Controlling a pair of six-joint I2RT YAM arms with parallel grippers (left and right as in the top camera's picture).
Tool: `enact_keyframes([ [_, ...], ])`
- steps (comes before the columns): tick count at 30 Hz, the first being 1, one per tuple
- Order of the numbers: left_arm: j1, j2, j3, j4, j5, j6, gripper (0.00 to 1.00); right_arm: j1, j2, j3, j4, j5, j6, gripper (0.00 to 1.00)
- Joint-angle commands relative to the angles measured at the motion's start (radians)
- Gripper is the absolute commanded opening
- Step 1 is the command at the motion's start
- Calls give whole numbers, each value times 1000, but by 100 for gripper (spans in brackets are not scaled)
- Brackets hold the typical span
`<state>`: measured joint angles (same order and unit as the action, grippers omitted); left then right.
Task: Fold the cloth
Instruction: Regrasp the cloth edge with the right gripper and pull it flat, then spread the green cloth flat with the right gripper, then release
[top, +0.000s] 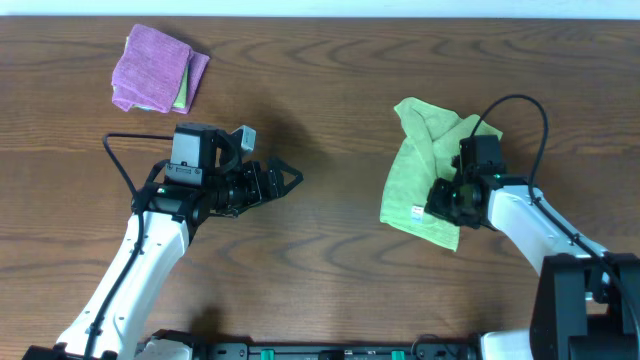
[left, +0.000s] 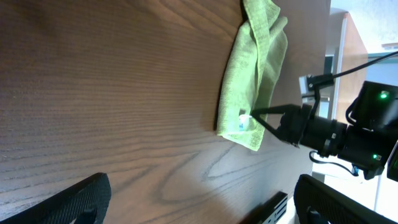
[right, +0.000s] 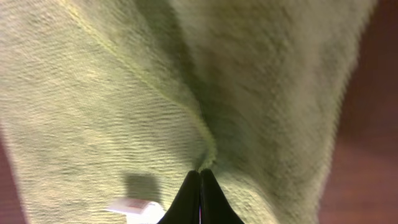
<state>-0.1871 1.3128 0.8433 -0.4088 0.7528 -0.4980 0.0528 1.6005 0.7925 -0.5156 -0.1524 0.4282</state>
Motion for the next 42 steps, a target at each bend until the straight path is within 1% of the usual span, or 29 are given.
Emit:
enact_keyframes([
  [1,-3,0,17,3,3,-3,95,36,-39,-3,58,-53,-44,1],
  [6,-3,0,17,3,3,-3,95,123,-45,-3,172,-138,-16,1],
  [12,-3,0,17,11,-1,-4,95,268,-45,-3,303,-152,60,1],
  [14,-3,0,17,27,-1,-3,95,337,-40,-3,382,-151,95,1],
  [18,-3,0,17,51,-1,-4,95,415,10,-3,498,-156,175,1],
  [21,-3,0,17,58,-1,-3,95,455,61,-3,565,-208,202,1],
  [27,-3,0,17,71,-5,-3,95,542,153,-2,664,-314,223,1],
  [32,-2,0,17,74,-32,-3,95,600,166,-2,680,-358,220,1],
  [35,-2,0,17,74,-47,-3,95,610,166,-2,679,-407,191,7],
  [37,-2,0,17,74,-55,-3,95,610,166,-2,679,-443,167,21],
  [38,-2,0,17,74,-57,-3,95,610,166,-2,680,-459,151,33],
  [40,-2,0,17,74,-57,-3,95,600,165,-2,680,-466,146,45],
  [42,-2,0,17,74,-57,-4,95,581,161,-2,680,-464,138,49],
])
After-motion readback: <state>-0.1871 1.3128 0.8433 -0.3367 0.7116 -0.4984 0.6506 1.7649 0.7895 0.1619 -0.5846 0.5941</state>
